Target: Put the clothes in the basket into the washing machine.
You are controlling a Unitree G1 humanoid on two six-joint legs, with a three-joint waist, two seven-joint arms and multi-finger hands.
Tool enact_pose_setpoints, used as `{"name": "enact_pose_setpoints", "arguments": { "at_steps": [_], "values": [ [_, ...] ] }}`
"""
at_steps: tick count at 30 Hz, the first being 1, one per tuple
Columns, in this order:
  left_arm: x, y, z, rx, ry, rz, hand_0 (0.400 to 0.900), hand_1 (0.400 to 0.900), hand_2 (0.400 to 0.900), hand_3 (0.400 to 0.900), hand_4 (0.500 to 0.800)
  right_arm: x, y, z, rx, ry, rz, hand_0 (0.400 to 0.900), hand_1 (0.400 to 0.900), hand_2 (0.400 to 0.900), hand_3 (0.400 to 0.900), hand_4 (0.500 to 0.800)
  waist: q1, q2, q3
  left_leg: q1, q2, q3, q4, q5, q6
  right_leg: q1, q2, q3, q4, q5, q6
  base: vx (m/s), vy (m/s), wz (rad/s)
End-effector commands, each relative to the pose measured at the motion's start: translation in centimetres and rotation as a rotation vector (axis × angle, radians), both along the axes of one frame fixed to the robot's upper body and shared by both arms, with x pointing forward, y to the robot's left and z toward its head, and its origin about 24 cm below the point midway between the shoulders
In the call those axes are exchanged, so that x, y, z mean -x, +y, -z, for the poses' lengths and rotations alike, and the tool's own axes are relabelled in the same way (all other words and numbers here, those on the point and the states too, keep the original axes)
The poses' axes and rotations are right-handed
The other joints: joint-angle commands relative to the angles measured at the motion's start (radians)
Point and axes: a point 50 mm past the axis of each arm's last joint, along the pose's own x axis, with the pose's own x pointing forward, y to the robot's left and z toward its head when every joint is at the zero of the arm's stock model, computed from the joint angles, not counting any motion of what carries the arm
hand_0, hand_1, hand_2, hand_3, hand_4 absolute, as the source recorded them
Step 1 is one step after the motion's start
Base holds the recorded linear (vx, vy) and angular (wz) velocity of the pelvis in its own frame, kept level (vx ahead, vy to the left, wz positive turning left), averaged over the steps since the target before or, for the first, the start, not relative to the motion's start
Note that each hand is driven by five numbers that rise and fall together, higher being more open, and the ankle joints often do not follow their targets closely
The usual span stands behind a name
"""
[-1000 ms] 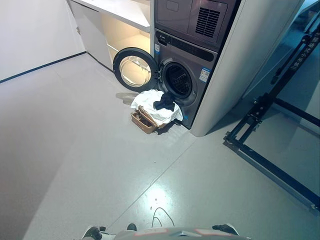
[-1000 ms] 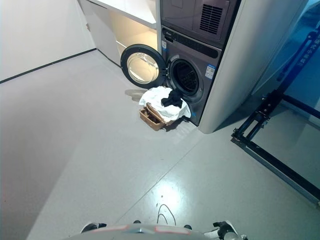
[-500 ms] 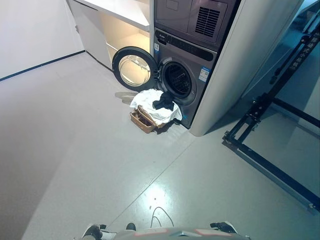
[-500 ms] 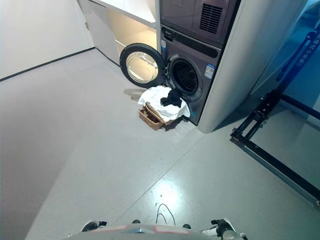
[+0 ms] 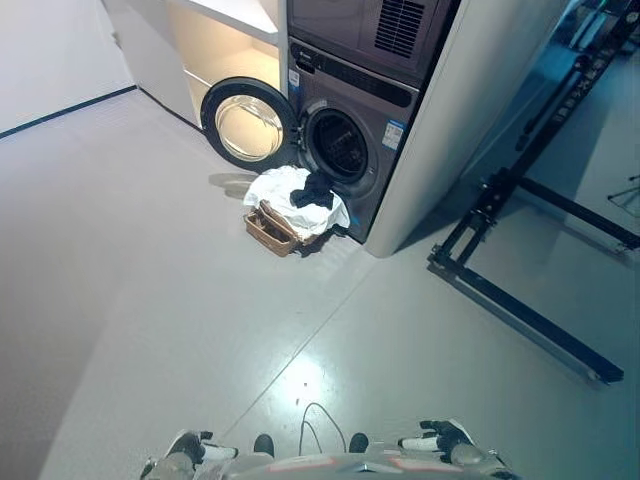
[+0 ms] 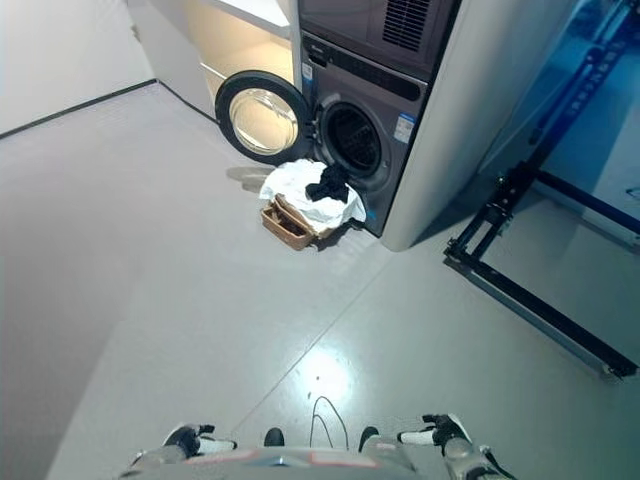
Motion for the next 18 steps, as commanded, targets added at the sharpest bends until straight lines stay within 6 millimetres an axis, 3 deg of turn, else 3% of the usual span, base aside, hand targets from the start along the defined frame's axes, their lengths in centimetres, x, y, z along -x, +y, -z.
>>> {"name": "enact_pose_setpoints", "arguments": {
  "at_steps": [1,5,7,9,11,14,16,18],
  "values": [
    [-0.2,2.0,-0.6,-0.054,-0.02,-0.037,0.9,0.9,0.9,0.9,0.8,3.4,-0.6,0.6,0.033,0.125,-0.01,0.9,0.9,0.9,0.9,0.8,-0.025,0.051,0.035,-0.015,-0.071,-0.035,0.017,-0.016,0.065,-0.088,0.011,0.06,0.222,0.201,0.02,0.15,0.107,0.39],
    [-1.1,2.0,-0.8,-0.052,-0.041,-0.04,0.9,0.9,0.9,0.9,0.8,4.3,-0.5,0.8,0.012,0.137,0.037,0.9,0.9,0.9,0.9,0.8,-0.064,0.044,0.039,0.047,-0.087,-0.083,0.007,-0.06,0.063,-0.163,0.047,0.067,0.099,0.146,0.001,0.27,-0.002,0.44],
    [-1.6,1.8,-0.9,-0.052,-0.05,-0.032,0.9,0.9,0.9,0.9,0.8,4.0,-0.4,0.8,0.008,0.132,0.036,0.9,0.9,0.9,0.9,0.8,-0.089,0.021,0.034,0.103,-0.107,-0.114,-0.008,-0.098,0.056,-0.204,0.076,0.051,-0.093,0.159,0.009,0.36,-0.097,0.45],
    [-1.9,1.8,-1.0,-0.05,-0.059,-0.028,0.9,0.9,0.9,0.9,0.8,4.0,-0.5,0.7,0.007,0.127,0.031,0.9,0.9,0.9,0.9,0.8,-0.117,0.011,0.03,0.158,-0.113,-0.155,-0.012,-0.136,0.046,-0.219,0.106,0.072,-0.232,0.197,0.028,0.43,-0.114,0.61],
    [-1.9,1.7,-1.0,-0.045,-0.061,-0.034,0.9,0.9,0.9,0.9,0.8,4.3,-0.5,0.7,0.003,0.132,0.031,0.9,0.9,0.9,0.9,0.8,-0.137,0.012,0.027,0.214,-0.103,-0.191,-0.012,-0.173,0.033,-0.22,0.126,0.08,-0.309,0.223,0.039,0.43,-0.14,0.56],
    [-1.3,1.3,-0.7,-0.037,-0.041,-0.042,0.9,0.9,0.9,0.9,0.8,5.0,-0.4,0.8,-0.001,0.152,0.027,0.9,0.9,0.9,0.9,0.8,-0.145,0.011,-0.009,0.249,-0.084,-0.225,-0.012,-0.2,0.018,-0.185,0.146,0.075,-0.321,0.206,0.018,0.29,-0.167,0.32],
    [-0.9,1.3,-0.6,-0.037,-0.034,-0.056,0.9,0.9,0.9,0.9,0.8,5.0,-0.4,0.9,-0.004,0.15,0.025,0.9,0.9,0.9,0.9,0.8,-0.141,0.017,-0.026,0.253,-0.07,-0.219,-0.012,-0.2,0.015,-0.176,0.163,0.065,-0.311,0.194,0.007,0.26,-0.182,0.03],
    [-0.2,1.1,-0.3,-0.031,-0.022,-0.081,0.9,0.9,0.9,0.9,0.8,4.7,-0.3,0.8,-0.008,0.143,0.006,0.9,0.9,0.9,0.9,0.8,-0.135,0.038,-0.045,0.257,-0.039,-0.221,0.029,-0.158,0.001,-0.165,0.196,0.044,-0.276,0.16,-0.013,0.39,-0.247,0.05]
  ]
}}
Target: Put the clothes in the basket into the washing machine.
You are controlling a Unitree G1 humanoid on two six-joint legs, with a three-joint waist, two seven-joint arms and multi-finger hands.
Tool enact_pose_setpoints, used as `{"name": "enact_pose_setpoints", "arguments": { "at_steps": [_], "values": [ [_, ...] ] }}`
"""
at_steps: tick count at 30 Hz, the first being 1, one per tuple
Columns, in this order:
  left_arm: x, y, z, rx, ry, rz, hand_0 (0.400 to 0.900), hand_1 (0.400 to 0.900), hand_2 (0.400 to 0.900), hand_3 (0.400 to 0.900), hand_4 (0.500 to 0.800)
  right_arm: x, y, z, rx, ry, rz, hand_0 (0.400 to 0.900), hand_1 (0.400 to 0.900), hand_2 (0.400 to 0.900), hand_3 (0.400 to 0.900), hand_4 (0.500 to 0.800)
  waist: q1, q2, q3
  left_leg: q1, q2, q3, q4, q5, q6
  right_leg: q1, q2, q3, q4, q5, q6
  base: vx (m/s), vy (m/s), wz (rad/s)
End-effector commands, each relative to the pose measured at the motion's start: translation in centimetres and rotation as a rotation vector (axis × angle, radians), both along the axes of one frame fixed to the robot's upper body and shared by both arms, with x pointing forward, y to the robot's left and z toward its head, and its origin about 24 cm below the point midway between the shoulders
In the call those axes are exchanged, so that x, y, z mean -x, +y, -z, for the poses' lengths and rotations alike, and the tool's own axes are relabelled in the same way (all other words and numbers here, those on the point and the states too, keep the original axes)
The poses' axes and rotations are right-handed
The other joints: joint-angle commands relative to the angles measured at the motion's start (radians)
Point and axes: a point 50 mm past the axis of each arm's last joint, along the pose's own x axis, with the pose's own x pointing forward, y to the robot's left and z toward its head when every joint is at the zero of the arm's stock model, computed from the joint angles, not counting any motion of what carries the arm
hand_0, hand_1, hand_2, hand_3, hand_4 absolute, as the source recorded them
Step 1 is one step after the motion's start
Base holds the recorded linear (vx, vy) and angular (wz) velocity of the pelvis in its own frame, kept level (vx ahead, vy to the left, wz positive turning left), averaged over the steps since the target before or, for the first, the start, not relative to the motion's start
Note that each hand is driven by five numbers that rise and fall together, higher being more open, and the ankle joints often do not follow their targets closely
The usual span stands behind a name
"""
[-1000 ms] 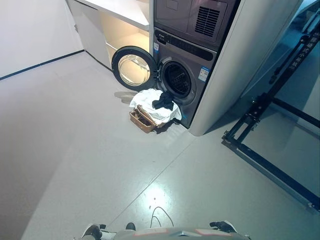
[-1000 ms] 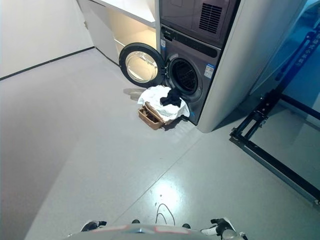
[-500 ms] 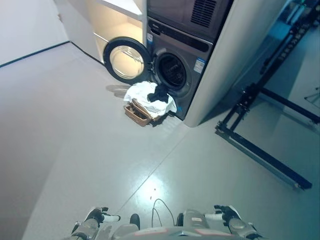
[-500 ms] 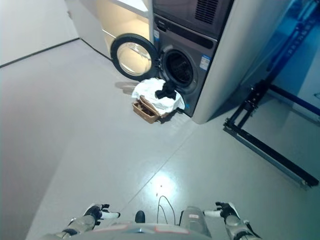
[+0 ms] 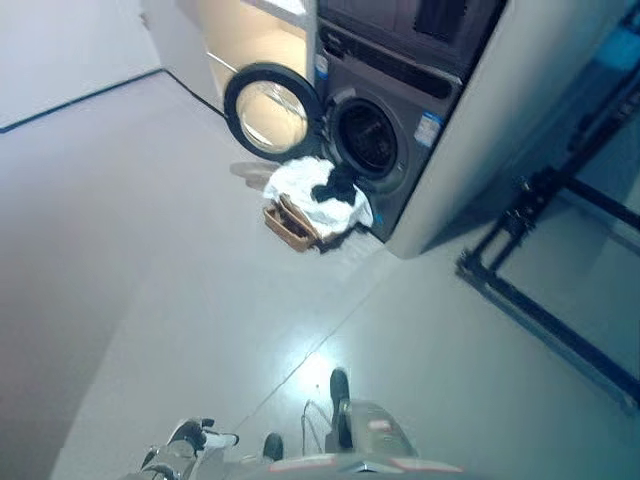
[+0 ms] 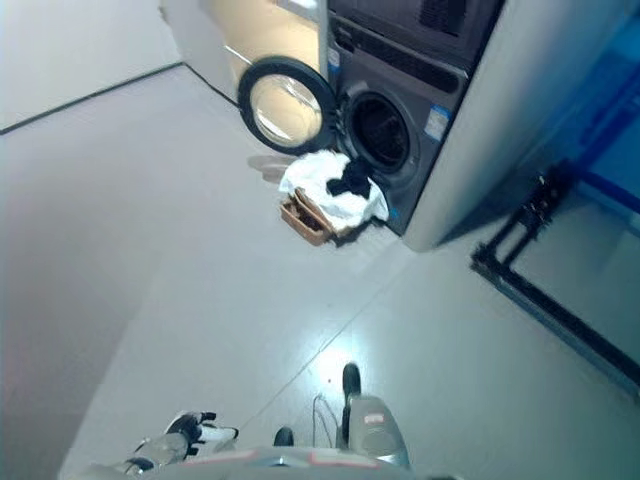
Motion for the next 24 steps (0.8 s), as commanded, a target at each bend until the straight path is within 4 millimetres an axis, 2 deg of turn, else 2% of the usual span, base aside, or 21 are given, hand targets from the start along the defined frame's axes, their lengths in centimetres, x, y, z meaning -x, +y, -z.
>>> {"name": "enact_pose_setpoints", "arguments": {
  "at_steps": [1,3,4,6,7,9,10,12,13,14,15,16,17,18,22,24],
  "values": [
    [-1.0,1.3,-0.6,-0.033,-0.052,-0.06,0.9,0.9,0.9,0.9,0.8,-4.1,-2.3,-1.0,0.059,-0.115,-0.063,0.9,0.9,0.9,0.9,0.8,0.0,0.045,-0.016,0.193,-0.026,0.038,0.015,-0.007,0.042,-0.103,0.071,-0.001,0.073,0.093,0.006,0.33,-0.206,0.15],
    [-1.1,0.8,-0.5,-0.02,-0.055,-0.054,0.9,0.9,0.9,0.9,0.8,-4.8,-2.4,-1.1,0.057,-0.138,-0.073,0.9,0.9,0.9,0.9,0.8,0.007,0.05,-0.019,0.148,-0.023,0.054,0.143,0.064,0.012,-0.061,0.082,0.0,0.093,0.046,-0.008,0.32,-0.213,0.15],
    [-1.4,0.6,-0.5,-0.016,-0.068,-0.052,0.9,0.9,0.9,0.9,0.8,-5.2,-2.4,-1.2,0.054,-0.153,-0.073,0.9,0.9,0.9,0.9,0.8,0.01,0.049,-0.013,0.114,-0.019,0.075,0.231,0.132,-0.014,-0.03,0.086,-0.004,0.101,0.025,-0.019,0.3,-0.237,0.11],
    [-2.2,0.4,-0.7,-0.011,-0.097,-0.049,0.9,0.9,0.9,0.9,0.8,-6.0,-2.5,-1.4,0.057,-0.175,-0.082,0.9,0.9,0.9,0.9,0.8,0.034,0.017,0.014,-0.015,-0.03,0.102,0.462,0.22,-0.039,0.03,0.062,0.015,0.1,0.0,-0.034,0.26,-0.262,-0.06],
    [-2.7,0.2,-0.8,-0.008,-0.117,-0.047,0.9,0.9,0.9,0.9,0.8,-6.7,-2.5,-1.5,0.062,-0.193,-0.088,0.9,0.9,0.9,0.9,0.8,0.056,-0.003,0.035,-0.084,-0.05,0.118,0.57,0.228,-0.037,0.054,0.05,0.029,0.102,-0.009,-0.041,0.24,-0.265,-0.29],
    [-2.8,0.1,-0.8,-0.003,-0.124,-0.061,0.9,0.9,0.9,0.9,0.8,-7.3,-2.4,-1.7,0.07,-0.208,-0.1,0.9,0.9,0.9,0.9,0.8,0.092,-0.03,0.058,-0.215,-0.05,0.174,0.649,0.194,-0.014,0.1,0.04,0.052,0.102,-0.035,-0.054,0.27,-0.23,-0.5],
    [-2.6,0.0,-0.7,-0.002,-0.123,-0.073,0.9,0.9,0.9,0.9,0.8,-7.6,-2.2,-1.7,0.069,-0.217,-0.108,0.9,0.9,0.9,0.9,0.8,0.119,-0.035,0.065,-0.3,-0.058,0.193,0.633,0.167,0.001,0.132,0.047,0.068,0.096,-0.045,-0.058,0.33,-0.189,-0.61],
    [-1.8,0.1,-0.5,-0.007,-0.103,-0.083,0.9,0.9,0.9,0.9,0.8,-7.7,-1.9,-1.6,0.068,-0.22,-0.117,0.9,0.9,0.9,0.9,0.8,0.144,-0.04,0.068,-0.376,-0.031,0.218,0.555,0.154,0.014,0.192,0.051,0.088,0.077,-0.074,-0.06,0.37,-0.105,-0.62],
    [-1.7,0.1,-0.5,-0.003,-0.108,-0.103,0.9,0.9,0.9,0.9,0.8,-5.2,-2.4,-1.2,0.074,-0.155,-0.091,0.9,0.9,0.9,0.9,0.8,0.143,-0.034,0.071,-0.393,0.0,0.237,0.448,0.171,0.009,0.214,0.063,0.108,0.072,-0.087,-0.056,0.38,-0.024,-0.67],
    [-1.4,0.3,-0.5,-0.007,-0.109,-0.117,0.9,0.9,0.9,0.9,0.8,-4.8,-2.5,-1.2,0.086,-0.146,-0.106,0.9,0.9,0.9,0.9,0.8,0.146,-0.027,0.073,-0.394,0.014,0.243,0.362,0.18,0.007,0.234,0.069,0.119,0.067,-0.096,-0.056,0.37,0.023,-0.69],
    [-1.2,0.3,-0.4,-0.007,-0.105,-0.126,0.9,0.9,0.9,0.9,0.8,-4.8,-2.5,-1.2,0.096,-0.145,-0.122,0.9,0.9,0.9,0.9,0.8,0.151,-0.014,0.077,-0.398,0.025,0.236,0.26,0.217,-0.003,0.255,0.082,0.133,0.062,-0.108,-0.056,0.48,0.052,-0.84],
    [-1.1,0.4,-0.4,-0.013,-0.105,-0.137,0.9,0.9,0.9,0.9,0.8,-4.5,-3.1,-1.3,0.11,-0.137,-0.126,0.9,0.9,0.9,0.9,0.8,0.16,0.004,0.077,-0.405,0.048,0.215,0.1,0.291,-0.021,0.296,0.106,0.167,0.054,-0.122,-0.053,0.37,0.044,-0.63],
    [-1.1,0.4,-0.4,-0.013,-0.105,-0.137,0.9,0.9,0.9,0.9,0.8,-4.5,-3.1,-1.3,0.11,-0.137,-0.126,0.9,0.9,0.9,0.9,0.8,0.161,0.002,0.082,-0.395,0.046,0.218,0.092,0.294,-0.021,0.302,0.103,0.169,0.053,-0.122,-0.052,0.44,0.031,-0.69],
    [-0.9,0.5,-0.4,-0.019,-0.105,-0.146,0.9,0.9,0.9,0.9,0.8,-4.1,-3.4,-1.3,0.123,-0.13,-0.134,0.9,0.9,0.9,0.9,0.8,0.172,0.011,0.081,-0.46,0.058,0.216,-0.025,0.3,-0.029,0.328,0.12,0.196,0.045,-0.139,-0.054,0.32,0.014,-0.38],
    [-0.2,0.7,-0.3,-0.037,-0.067,-0.12,0.9,0.9,0.9,0.9,0.8,-4.1,-4.2,-1.6,0.14,-0.12,-0.133,0.9,0.9,0.9,0.9,0.8,0.185,0.009,0.061,-0.508,0.083,0.271,-0.086,0.31,-0.053,0.43,0.115,0.252,0.05,-0.199,-0.05,0.51,0.062,-0.52],
    [0.7,0.7,-0.1,-0.04,-0.039,-0.118,0.9,0.9,0.9,0.9,0.8,-4.3,-4.3,-1.6,0.136,-0.115,-0.148,0.9,0.9,0.9,0.9,0.8,0.195,0.013,0.037,-0.478,0.082,0.289,-0.086,0.333,-0.033,0.48,0.112,0.284,0.05,-0.227,-0.047,0.4,0.11,-0.5]
  ]
}}
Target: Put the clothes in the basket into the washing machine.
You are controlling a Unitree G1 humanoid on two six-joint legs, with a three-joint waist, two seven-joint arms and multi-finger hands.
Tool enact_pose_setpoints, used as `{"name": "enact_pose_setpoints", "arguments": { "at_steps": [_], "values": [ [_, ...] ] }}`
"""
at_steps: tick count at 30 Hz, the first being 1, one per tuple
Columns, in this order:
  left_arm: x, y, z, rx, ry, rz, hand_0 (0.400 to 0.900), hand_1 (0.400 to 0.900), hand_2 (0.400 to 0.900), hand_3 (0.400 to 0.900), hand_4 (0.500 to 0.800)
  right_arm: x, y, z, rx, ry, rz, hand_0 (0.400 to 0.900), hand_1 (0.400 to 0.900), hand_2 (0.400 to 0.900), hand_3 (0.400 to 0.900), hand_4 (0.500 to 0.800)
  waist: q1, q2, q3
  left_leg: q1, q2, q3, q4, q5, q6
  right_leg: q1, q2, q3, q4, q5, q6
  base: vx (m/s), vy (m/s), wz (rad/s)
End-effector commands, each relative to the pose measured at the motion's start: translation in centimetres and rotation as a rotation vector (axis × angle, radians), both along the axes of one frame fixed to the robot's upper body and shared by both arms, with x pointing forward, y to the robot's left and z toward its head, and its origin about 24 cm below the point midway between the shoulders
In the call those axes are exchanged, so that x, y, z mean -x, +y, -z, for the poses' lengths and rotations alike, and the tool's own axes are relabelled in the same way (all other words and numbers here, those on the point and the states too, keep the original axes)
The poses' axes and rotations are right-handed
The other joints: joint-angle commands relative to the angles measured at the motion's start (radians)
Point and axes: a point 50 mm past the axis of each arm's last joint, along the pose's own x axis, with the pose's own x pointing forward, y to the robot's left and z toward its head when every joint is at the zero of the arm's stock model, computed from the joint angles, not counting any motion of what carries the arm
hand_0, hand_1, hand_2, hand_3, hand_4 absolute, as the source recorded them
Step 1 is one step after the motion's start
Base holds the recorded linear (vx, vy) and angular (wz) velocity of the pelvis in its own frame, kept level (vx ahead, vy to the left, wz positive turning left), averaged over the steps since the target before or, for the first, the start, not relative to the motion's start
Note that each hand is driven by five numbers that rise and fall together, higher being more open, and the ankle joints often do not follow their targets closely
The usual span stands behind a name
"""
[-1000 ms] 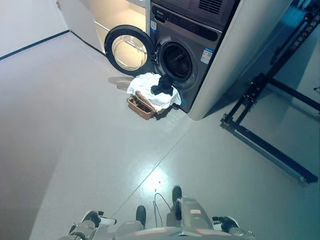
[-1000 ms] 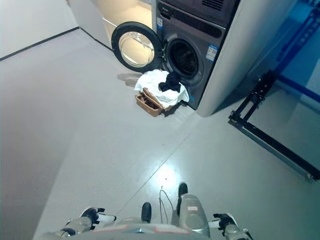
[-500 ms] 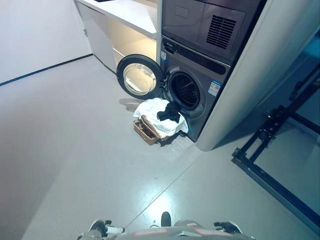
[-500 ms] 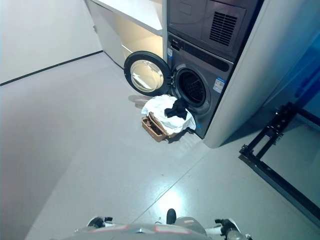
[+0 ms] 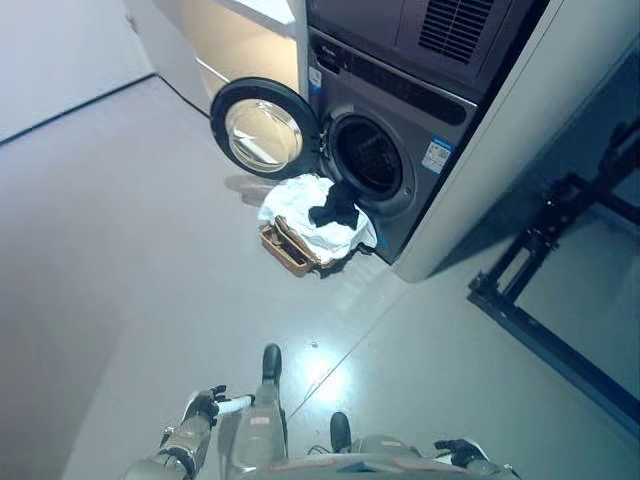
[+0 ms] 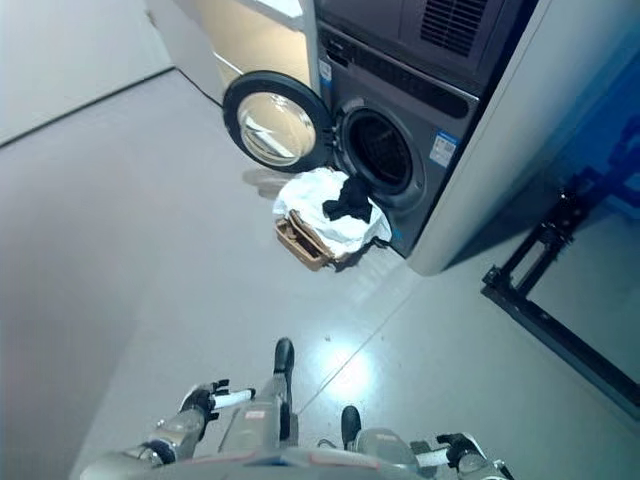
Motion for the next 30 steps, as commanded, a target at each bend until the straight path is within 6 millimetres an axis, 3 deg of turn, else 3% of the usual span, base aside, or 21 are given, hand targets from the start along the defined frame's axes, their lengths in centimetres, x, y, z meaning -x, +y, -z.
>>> {"name": "enact_pose_setpoints", "arguments": {
  "at_steps": [1,4,7,8,9,10,11,12,14,16,17,19,20,21,23,24,25,28,30],
  "values": [
    [5.2,1.6,1.0,-0.071,0.151,0.017,0.9,0.9,0.9,0.9,0.8,0.4,-1.2,-0.4,0.032,-0.014,-0.033,0.9,0.9,0.9,0.9,0.8,0.009,-0.02,-0.079,-0.099,-0.019,0.032,-0.024,0.138,0.082,0.135,0.016,0.049,0.16,-0.076,0.136,0.31,0.112,-0.4],
    [4.2,2.1,0.6,-0.08,0.124,0.018,0.9,0.9,0.9,0.9,0.8,-0.3,-0.5,-0.3,0.009,-0.033,-0.051,0.9,0.9,0.9,0.9,0.8,0.012,-0.042,-0.123,-0.07,-0.041,0.007,-0.024,0.207,0.08,0.138,-0.006,0.047,0.188,-0.074,0.164,0.41,0.146,-0.21],
    [3.9,2.3,0.4,-0.084,0.112,0.011,0.9,0.9,0.9,0.9,0.8,-0.2,-0.2,-0.2,-0.008,-0.032,-0.063,0.9,0.9,0.9,0.9,0.8,0.015,-0.072,-0.15,-0.034,-0.079,0.02,-0.019,0.185,0.111,0.095,-0.031,0.049,0.296,0.136,0.248,0.3,0.088,0.0],
    [3.9,2.3,0.5,-0.084,0.113,0.012,0.9,0.9,0.9,0.9,0.8,-0.1,-0.2,-0.2,-0.008,-0.031,-0.063,0.9,0.9,0.9,0.9,0.8,0.012,-0.078,-0.15,-0.033,-0.087,0.019,-0.016,0.18,0.112,0.097,-0.038,0.044,0.299,0.129,0.248,0.29,0.106,-0.12],
    [3.6,2.6,0.3,-0.086,0.102,-0.003,0.9,0.9,0.9,0.9,0.8,-0.5,-0.3,-0.3,-0.006,-0.039,-0.065,0.9,0.9,0.9,0.9,0.8,0.013,-0.071,-0.148,-0.006,-0.092,0.026,-0.01,0.153,0.133,0.025,-0.044,0.031,0.424,0.273,0.291,0.3,0.132,-0.08],
    [3.5,2.6,0.3,-0.086,0.097,-0.013,0.9,0.9,0.9,0.9,0.8,-0.6,-0.3,-0.3,-0.003,-0.042,-0.065,0.9,0.9,0.9,0.9,0.8,0.008,-0.068,-0.142,0.018,-0.105,0.027,-0.01,0.133,0.143,-0.015,-0.05,0.007,0.501,0.331,0.305,0.29,0.132,-0.11],
    [3.5,2.6,0.3,-0.087,0.097,-0.013,0.9,0.9,0.9,0.9,0.8,-0.6,-0.3,-0.3,-0.003,-0.042,-0.065,0.9,0.9,0.9,0.9,0.8,0.007,-0.07,-0.142,0.017,-0.107,0.027,-0.009,0.132,0.143,-0.016,-0.052,0.006,0.504,0.329,0.304,0.25,0.24,-0.01],
    [3.2,2.9,0.1,-0.089,0.087,-0.031,0.9,0.9,0.9,0.9,0.8,-0.9,-0.5,-0.4,0.004,-0.053,-0.064,0.9,0.9,0.9,0.9,0.8,-0.005,-0.029,-0.109,0.086,-0.093,0.022,-0.014,0.107,0.165,-0.116,-0.052,-0.067,0.68,0.433,0.303,0.24,0.289,0.0],
    [3.1,3.1,0.0,-0.088,0.08,-0.054,0.9,0.9,0.9,0.9,0.8,-0.9,-0.7,-0.5,0.014,-0.053,-0.059,0.9,0.9,0.9,0.9,0.8,-0.024,0.002,-0.078,0.158,-0.095,0.014,-0.024,0.08,0.186,-0.211,-0.082,-0.134,0.807,0.431,0.276,0.34,0.335,0.05],
    [2.9,3.2,-0.1,-0.091,0.074,-0.054,0.9,0.9,0.9,0.9,0.8,-0.6,-0.9,-0.5,0.025,-0.044,-0.056,0.9,0.9,0.9,0.9,0.8,-0.037,0.023,-0.058,0.204,-0.098,0.0,-0.024,0.049,0.197,-0.295,-0.127,-0.191,0.836,0.38,0.256,0.27,0.168,0.15],
    [2.9,3.2,-0.1,-0.091,0.074,-0.055,0.9,0.9,0.9,0.9,0.8,-0.6,-0.9,-0.5,0.025,-0.044,-0.057,0.9,0.9,0.9,0.9,0.8,-0.041,0.015,-0.056,0.205,-0.107,-0.002,-0.024,0.048,0.197,-0.296,-0.137,-0.191,0.849,0.369,0.257,0.37,0.091,0.33],
    [2.7,3.2,-0.1,-0.087,0.054,-0.055,0.9,0.9,0.9,0.9,0.8,0.1,-1.2,-0.5,0.039,-0.022,-0.05,0.9,0.9,0.9,0.9,0.8,-0.072,0.028,-0.036,0.266,-0.124,-0.037,-0.024,0.012,0.195,-0.383,-0.184,-0.242,0.692,0.287,0.234,0.39,0.022,0.46],
    [2.7,3.2,-0.1,-0.087,0.055,-0.055,0.9,0.9,0.9,0.9,0.8,0.1,-1.2,-0.5,0.038,-0.021,-0.05,0.9,0.9,0.9,0.9,0.8,-0.076,0.026,-0.031,0.272,-0.126,-0.041,-0.024,0.011,0.195,-0.377,-0.188,-0.245,0.695,0.281,0.234,0.4,-0.11,0.49],
    [2.6,2.9,-0.1,-0.083,0.052,-0.042,0.9,0.9,0.9,0.9,0.8,0.5,-1.4,-0.4,0.047,-0.007,-0.037,0.9,0.9,0.9,0.9,0.8,-0.088,0.005,-0.039,0.298,-0.152,-0.058,-0.024,-0.028,0.184,-0.4,-0.187,-0.253,0.462,0.261,0.233,0.45,-0.149,0.47],
    [2.6,2.9,-0.1,-0.083,0.051,-0.036,0.9,0.9,0.9,0.9,0.8,0.3,-1.3,-0.4,0.051,-0.007,-0.041,0.9,0.9,0.9,0.9,0.8,-0.102,-0.002,-0.033,0.336,-0.16,-0.076,-0.024,-0.056,0.176,-0.385,-0.178,-0.259,0.34,0.268,0.239,0.48,-0.154,0.49],
    [2.4,2.6,0.0,-0.077,0.045,-0.015,0.9,0.9,0.9,0.9,0.8,-0.3,-1.3,-0.5,0.059,-0.017,-0.059,0.9,0.9,0.9,0.9,0.8,-0.114,-0.023,-0.048,0.373,-0.175,-0.096,-0.024,-0.098,0.164,-0.403,-0.172,-0.271,0.136,0.292,0.256,0.49,-0.155,0.52],
    [2.5,2.4,0.0,-0.071,0.045,-0.012,0.9,0.9,0.9,0.9,0.8,-0.7,-1.2,-0.5,0.062,-0.024,-0.072,0.9,0.9,0.9,0.9,0.8,-0.117,-0.019,-0.044,0.4,-0.168,-0.106,-0.024,-0.119,0.158,-0.388,-0.168,-0.291,0.091,0.307,0.26,0.49,-0.155,0.51],
    [2.7,2.0,0.2,-0.061,0.049,-0.007,0.9,0.9,0.9,0.9,0.8,-1.1,-0.9,-0.5,0.058,-0.035,-0.104,0.9,0.9,0.9,0.9,0.8,-0.115,-0.019,-0.05,0.434,-0.161,-0.143,-0.024,-0.141,0.153,-0.364,-0.158,-0.283,0.076,0.3,0.255,0.37,-0.156,0.48],
    [3.4,1.5,0.5,-0.046,0.052,-0.05,0.9,0.9,0.9,0.9,0.8,-2.4,0.0,-0.6,0.043,-0.074,-0.163,0.9,0.9,0.9,0.9,0.8,-0.097,-0.015,-0.08,0.474,-0.144,-0.144,-0.015,-0.168,0.141,-0.316,-0.137,-0.28,0.085,0.28,0.227,0.43,-0.222,0.3]
  ]
}}
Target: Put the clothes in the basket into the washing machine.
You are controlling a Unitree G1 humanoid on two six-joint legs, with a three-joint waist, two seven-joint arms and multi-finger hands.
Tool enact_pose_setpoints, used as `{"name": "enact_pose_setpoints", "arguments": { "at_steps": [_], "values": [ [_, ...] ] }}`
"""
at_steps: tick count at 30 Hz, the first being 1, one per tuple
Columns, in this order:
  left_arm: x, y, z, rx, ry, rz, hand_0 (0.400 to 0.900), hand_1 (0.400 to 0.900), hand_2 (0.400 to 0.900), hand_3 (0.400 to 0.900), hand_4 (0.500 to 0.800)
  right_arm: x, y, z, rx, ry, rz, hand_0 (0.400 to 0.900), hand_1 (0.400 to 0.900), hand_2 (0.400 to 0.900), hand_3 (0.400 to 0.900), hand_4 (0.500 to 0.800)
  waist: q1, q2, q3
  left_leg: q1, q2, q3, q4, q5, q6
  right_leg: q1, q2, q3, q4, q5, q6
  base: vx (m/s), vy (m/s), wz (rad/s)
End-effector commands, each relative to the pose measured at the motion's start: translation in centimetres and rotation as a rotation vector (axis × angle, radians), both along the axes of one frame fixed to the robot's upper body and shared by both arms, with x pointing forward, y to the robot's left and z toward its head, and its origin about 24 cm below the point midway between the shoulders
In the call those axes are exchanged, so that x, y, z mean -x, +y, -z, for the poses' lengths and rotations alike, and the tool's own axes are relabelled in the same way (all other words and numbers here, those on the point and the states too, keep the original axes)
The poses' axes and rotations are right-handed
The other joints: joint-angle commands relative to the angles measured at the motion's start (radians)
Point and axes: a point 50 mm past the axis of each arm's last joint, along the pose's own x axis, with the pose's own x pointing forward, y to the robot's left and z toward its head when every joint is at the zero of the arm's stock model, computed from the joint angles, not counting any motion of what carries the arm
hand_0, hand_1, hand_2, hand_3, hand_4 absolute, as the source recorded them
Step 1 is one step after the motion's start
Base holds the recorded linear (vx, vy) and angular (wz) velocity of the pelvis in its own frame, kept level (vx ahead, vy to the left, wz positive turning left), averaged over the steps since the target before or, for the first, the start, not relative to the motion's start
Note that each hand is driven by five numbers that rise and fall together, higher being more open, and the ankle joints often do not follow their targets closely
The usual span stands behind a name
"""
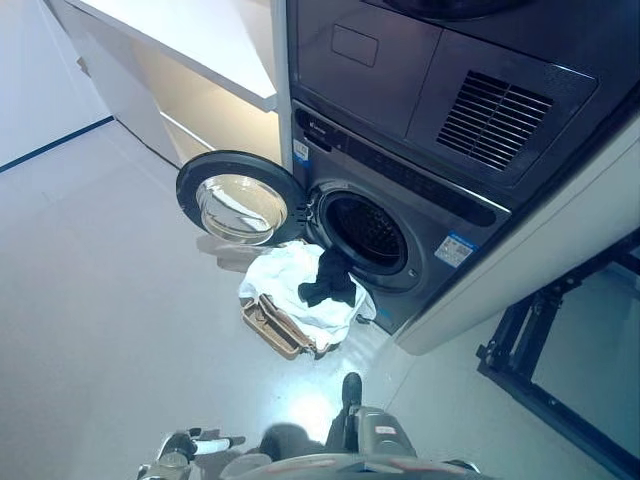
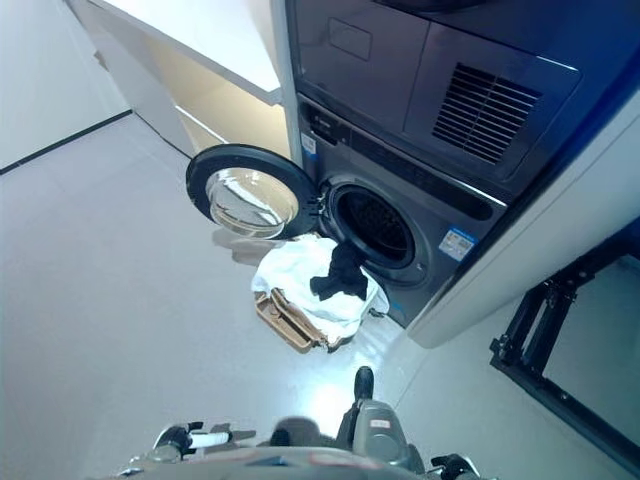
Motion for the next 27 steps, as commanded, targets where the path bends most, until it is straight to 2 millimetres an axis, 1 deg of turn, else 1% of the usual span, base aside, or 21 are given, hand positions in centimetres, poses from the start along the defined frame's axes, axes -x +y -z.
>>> {"name": "enact_pose_setpoints", "arguments": {
  "at_steps": [1,2,4,5,6,7,8,9,10,11,12,13,14,15,16,17,18,20,22,25,27],
  "values": [
    [-1.2,1.1,-0.6,-0.035,-0.069,-0.03,0.9,0.9,0.9,0.9,0.8,-5.9,-1.7,-1.7,0.08,-0.174,-0.15,0.9,0.9,0.9,0.9,0.8,0.035,0.015,-0.014,0.023,-0.054,-0.016,0.054,-0.035,0.008,-0.023,0.032,-0.005,0.028,0.064,0.0,0.35,-0.185,0.31],
    [-0.8,0.9,-0.4,-0.029,-0.06,-0.04,0.9,0.9,0.9,0.9,0.8,-7.5,-1.3,-2.1,0.072,-0.215,-0.185,0.9,0.9,0.9,0.9,0.8,0.043,0.016,-0.012,0.01,-0.052,-0.017,0.115,-0.039,0.0,-0.015,0.034,-0.013,0.049,0.04,-0.013,0.29,-0.194,0.37],
    [-0.8,0.1,-0.2,-0.009,-0.06,-0.034,0.9,0.9,0.9,0.9,0.8,-9.7,-0.8,-2.7,0.062,-0.266,-0.225,0.9,0.9,0.9,0.9,0.8,0.065,0.012,-0.006,-0.047,-0.054,-0.006,0.276,0.015,-0.033,0.025,0.037,-0.013,0.064,0.003,-0.028,0.23,-0.212,0.18],
    [-1.1,-0.2,-0.3,-0.001,-0.075,-0.028,0.9,0.9,0.9,0.9,0.8,-10.4,-0.5,-2.9,0.057,-0.292,-0.251,0.9,0.9,0.9,0.9,0.8,0.082,-0.001,0.01,-0.109,-0.051,0.0,0.386,0.057,-0.045,0.047,0.034,-0.002,0.061,-0.005,-0.036,0.16,-0.264,0.04],
    [-1.4,-0.5,-0.3,0.009,-0.088,-0.025,0.9,0.9,0.9,0.9,0.8,-10.6,-0.4,-3.1,0.054,-0.306,-0.265,0.9,0.9,0.9,0.9,0.8,0.096,-0.011,0.023,-0.163,-0.061,0.001,0.485,0.08,-0.05,0.062,0.03,0.002,0.058,-0.014,-0.044,0.09,-0.199,0.05],
    [-1.4,-0.5,-0.3,0.009,-0.088,-0.025,0.9,0.9,0.9,0.9,0.8,-10.6,-0.4,-3.1,0.054,-0.306,-0.265,0.9,0.9,0.9,0.9,0.8,0.095,-0.009,0.022,-0.168,-0.061,0.001,0.493,0.076,-0.05,0.06,0.031,0.001,0.059,-0.014,-0.044,0.09,-0.241,-0.04],
    [-1.5,-1.0,-0.2,0.022,-0.095,-0.027,0.9,0.9,0.9,0.9,0.8,-11.3,-0.6,-3.5,0.067,-0.333,-0.288,0.9,0.9,0.9,0.9,0.8,0.124,-0.028,0.054,-0.274,-0.088,0.022,0.635,0.099,-0.05,0.084,0.017,0.009,0.054,-0.023,-0.055,0.1,-0.205,0.01],
    [-1.4,-1.0,-0.2,0.022,-0.091,-0.031,0.9,0.9,0.9,0.9,0.8,-11.4,-0.4,-3.5,0.065,-0.336,-0.302,0.9,0.9,0.9,0.9,0.8,0.128,-0.033,0.055,-0.315,-0.066,0.047,0.628,0.102,-0.045,0.09,0.013,0.004,0.053,-0.031,-0.059,0.24,-0.272,0.18],
    [-1.1,-0.8,-0.1,0.019,-0.065,0.026,0.9,0.9,0.9,0.9,0.8,-17.7,-2.3,-7.0,0.158,-0.438,-0.298,0.9,0.9,0.9,0.9,0.8,0.185,-0.034,0.046,-0.362,-0.056,0.049,0.613,0.094,-0.042,0.123,0.013,-0.013,0.04,-0.046,-0.061,0.25,-0.154,0.2],
    [-1.5,-0.9,-0.2,0.017,-0.096,0.0,0.9,0.9,0.9,0.9,0.8,-15.5,-0.9,-5.5,0.103,-0.417,-0.33,0.9,0.9,0.9,0.9,0.8,0.176,-0.036,0.052,-0.381,-0.034,0.06,0.55,0.103,-0.038,0.132,0.015,-0.015,0.032,-0.053,-0.06,0.27,-0.103,0.15],
    [-1.6,-0.8,-0.3,0.015,-0.095,0.002,0.9,0.9,0.9,0.9,0.8,-13.8,-1.0,-4.8,0.085,-0.394,-0.333,0.9,0.9,0.9,0.9,0.8,0.164,-0.032,0.047,-0.389,0.001,0.09,0.461,0.11,-0.041,0.147,0.021,-0.022,0.02,-0.062,-0.056,0.24,-0.035,-0.04],
    [-1.6,-0.7,-0.3,0.002,-0.089,0.009,0.9,0.9,0.9,0.9,0.8,-13.5,-0.8,-4.5,0.09,-0.384,-0.323,0.9,0.9,0.9,0.9,0.8,0.167,-0.022,0.042,-0.384,0.039,0.11,0.346,0.136,-0.049,0.164,0.032,-0.03,0.007,-0.069,-0.051,0.18,-0.007,-0.05],
    [-1.6,-0.7,-0.3,0.002,-0.089,0.009,0.9,0.9,0.9,0.9,0.8,-13.5,-0.8,-4.5,0.09,-0.384,-0.323,0.9,0.9,0.9,0.9,0.8,0.17,-0.024,0.047,-0.37,0.037,0.113,0.334,0.14,-0.05,0.171,0.03,-0.027,0.005,-0.069,-0.051,0.33,0.015,0.21],
    [-1.1,0.0,-0.3,-0.024,-0.057,0.05,0.9,0.9,0.9,0.9,0.8,-18.7,-0.4,-7.2,0.11,-0.489,-0.359,0.9,0.9,0.9,0.9,0.8,0.206,-0.001,0.037,-0.36,0.091,0.11,0.142,0.235,-0.075,0.217,0.052,-0.042,-0.015,-0.092,-0.045,0.34,0.021,0.35],
    [-1.4,-0.1,-0.3,-0.024,-0.054,0.064,0.9,0.9,0.9,0.9,0.8,-18.6,-0.5,-7.1,0.123,-0.476,-0.348,0.9,0.9,0.9,0.9,0.8,0.216,0.007,0.028,-0.365,0.103,0.116,0.082,0.253,-0.082,0.226,0.058,-0.052,-0.017,-0.1,-0.041,0.33,0.024,0.38],
    [-1.4,-0.1,-0.3,-0.025,-0.054,0.063,0.9,0.9,0.9,0.9,0.8,-18.6,-0.5,-7.1,0.122,-0.477,-0.348,0.9,0.9,0.9,0.9,0.8,0.216,0.006,0.031,-0.359,0.102,0.117,0.075,0.256,-0.082,0.228,0.057,-0.052,-0.016,-0.102,-0.04,0.29,0.061,0.22],
    [-0.6,-0.1,-0.1,-0.028,-0.02,0.085,0.9,0.9,0.9,0.9,0.8,-18.7,-1.3,-7.3,0.146,-0.458,-0.308,0.9,0.9,0.9,0.9,0.8,0.228,0.022,0.01,-0.352,0.116,0.149,0.024,0.275,-0.093,0.256,0.059,-0.066,-0.015,-0.12,-0.032,0.28,0.09,0.01],
    [-0.5,-0.1,-0.1,-0.026,-0.023,0.097,0.9,0.9,0.9,0.9,0.8,-19.3,-0.9,-7.5,0.138,-0.478,-0.275,0.9,0.9,0.9,0.9,0.8,0.237,0.04,-0.009,-0.336,0.117,0.136,0.006,0.282,-0.094,0.272,0.062,-0.06,-0.008,-0.141,-0.026,0.32,0.133,-0.2],
    [-0.4,-0.2,-0.1,-0.022,-0.018,0.109,0.9,0.9,0.9,0.9,0.8,-19.3,-0.5,-7.3,0.113,-0.484,-0.254,0.9,0.9,0.9,0.9,0.8,0.237,0.043,-0.025,-0.319,0.111,0.134,0.016,0.276,-0.092,0.298,0.048,-0.054,-0.007,-0.156,-0.021,0.25,0.147,-0.25],
    [-0.2,0.1,-0.1,-0.024,-0.013,0.103,0.9,0.9,0.9,0.9,0.8,-18.4,-0.3,-6.7,0.081,-0.467,-0.224,0.9,0.9,0.9,0.9,0.8,0.247,0.027,-0.042,-0.321,0.076,0.133,0.06,0.241,-0.072,0.331,0.007,-0.059,-0.013,-0.168,-0.001,0.24,0.156,-0.01],
    [0.0,0.5,-0.2,-0.03,-0.004,0.1,0.9,0.9,0.9,0.9,0.8,-18.1,-0.1,-6.4,0.067,-0.462,-0.218,0.9,0.9,0.9,0.9,0.8,0.254,0.02,-0.047,-0.324,0.047,0.129,0.075,0.207,-0.043,0.296,-0.017,-0.059,0.069,-0.161,0.018,0.16,0.138,0.0]
  ]
}}
